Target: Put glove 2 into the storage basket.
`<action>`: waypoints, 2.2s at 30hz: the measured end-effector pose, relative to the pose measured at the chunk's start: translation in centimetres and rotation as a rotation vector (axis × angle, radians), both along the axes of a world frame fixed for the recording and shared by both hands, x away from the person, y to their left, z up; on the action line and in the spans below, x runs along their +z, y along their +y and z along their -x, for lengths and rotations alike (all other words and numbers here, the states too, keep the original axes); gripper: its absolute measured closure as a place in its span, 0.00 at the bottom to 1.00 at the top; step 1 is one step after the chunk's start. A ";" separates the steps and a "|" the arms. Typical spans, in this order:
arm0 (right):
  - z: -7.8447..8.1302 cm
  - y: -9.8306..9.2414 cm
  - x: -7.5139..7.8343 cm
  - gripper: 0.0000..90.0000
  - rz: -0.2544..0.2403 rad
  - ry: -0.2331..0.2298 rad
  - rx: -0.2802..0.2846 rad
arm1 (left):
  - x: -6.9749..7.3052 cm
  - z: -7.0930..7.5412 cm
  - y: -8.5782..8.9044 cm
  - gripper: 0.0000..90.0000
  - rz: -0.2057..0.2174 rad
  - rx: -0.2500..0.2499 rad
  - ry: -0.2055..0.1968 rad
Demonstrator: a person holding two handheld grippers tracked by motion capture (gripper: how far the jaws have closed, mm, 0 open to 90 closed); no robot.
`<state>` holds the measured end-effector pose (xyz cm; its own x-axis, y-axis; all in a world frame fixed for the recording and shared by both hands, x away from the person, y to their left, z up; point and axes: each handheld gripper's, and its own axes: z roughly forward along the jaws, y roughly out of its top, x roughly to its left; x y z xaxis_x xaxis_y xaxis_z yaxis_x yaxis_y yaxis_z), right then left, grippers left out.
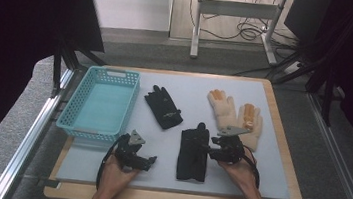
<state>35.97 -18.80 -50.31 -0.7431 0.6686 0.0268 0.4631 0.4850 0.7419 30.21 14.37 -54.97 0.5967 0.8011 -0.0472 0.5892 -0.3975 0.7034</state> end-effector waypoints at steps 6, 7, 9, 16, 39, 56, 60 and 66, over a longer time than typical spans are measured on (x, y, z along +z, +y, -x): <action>-2.1 1.6 0.7 0.77 -0.041 0.030 0.041 | 0.0 0.0 0.0 0.07 0.001 0.000 0.000; -2.5 2.0 0.8 0.80 -0.045 0.032 0.046 | 0.0 0.0 0.0 0.07 0.001 0.000 0.000; -3.3 2.8 0.9 0.83 -0.047 0.031 0.054 | 0.0 0.0 0.0 0.07 0.001 0.001 0.000; -6.1 6.3 1.3 0.87 -0.034 0.017 0.087 | 0.0 0.0 0.0 0.07 -0.001 0.000 0.001; -12.6 13.4 0.0 0.72 0.017 0.019 0.113 | 0.0 0.0 0.0 0.07 0.002 0.000 0.002; -15.8 17.8 -2.5 0.38 0.082 0.015 0.077 | 0.0 0.0 0.0 0.07 0.003 0.000 0.003; -15.9 18.3 -2.6 0.54 0.096 0.044 0.084 | 0.0 0.0 0.0 0.07 0.003 0.000 0.003; -15.8 18.3 -2.3 0.77 0.084 0.081 0.088 | 0.0 0.0 0.0 0.07 0.002 0.000 0.002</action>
